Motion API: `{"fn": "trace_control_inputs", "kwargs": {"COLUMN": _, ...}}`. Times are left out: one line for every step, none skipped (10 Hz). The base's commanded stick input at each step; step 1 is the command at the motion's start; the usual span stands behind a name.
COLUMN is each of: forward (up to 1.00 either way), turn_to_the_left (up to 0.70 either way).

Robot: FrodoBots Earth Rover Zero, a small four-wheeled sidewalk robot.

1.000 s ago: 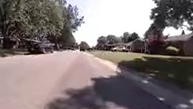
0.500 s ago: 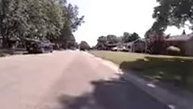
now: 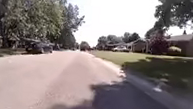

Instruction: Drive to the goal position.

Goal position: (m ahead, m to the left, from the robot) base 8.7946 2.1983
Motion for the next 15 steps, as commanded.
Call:
{"fn": "trace_control_inputs", "kwargs": {"forward": 0.5, "turn_to_the_left": 0.0}}
{"fn": "trace_control_inputs", "kwargs": {"forward": 0.5, "turn_to_the_left": 0.0}}
{"fn": "trace_control_inputs", "kwargs": {"forward": 0.5, "turn_to_the_left": 0.0}}
{"fn": "trace_control_inputs", "kwargs": {"forward": 0.5, "turn_to_the_left": 0.0}}
{"fn": "trace_control_inputs", "kwargs": {"forward": 0.5, "turn_to_the_left": 0.0}}
{"fn": "trace_control_inputs", "kwargs": {"forward": 0.5, "turn_to_the_left": 0.0}}
{"fn": "trace_control_inputs", "kwargs": {"forward": 0.5, "turn_to_the_left": 0.0}}
{"fn": "trace_control_inputs", "kwargs": {"forward": 0.5, "turn_to_the_left": 0.0}}
{"fn": "trace_control_inputs", "kwargs": {"forward": 0.5, "turn_to_the_left": 0.0}}
{"fn": "trace_control_inputs", "kwargs": {"forward": 0.5, "turn_to_the_left": 0.0}}
{"fn": "trace_control_inputs", "kwargs": {"forward": 0.5, "turn_to_the_left": 0.0}}
{"fn": "trace_control_inputs", "kwargs": {"forward": 0.5, "turn_to_the_left": 0.0}}
{"fn": "trace_control_inputs", "kwargs": {"forward": 0.5, "turn_to_the_left": 0.0}}
{"fn": "trace_control_inputs", "kwargs": {"forward": 0.5, "turn_to_the_left": 0.0}}
{"fn": "trace_control_inputs", "kwargs": {"forward": 0.5, "turn_to_the_left": 0.0}}
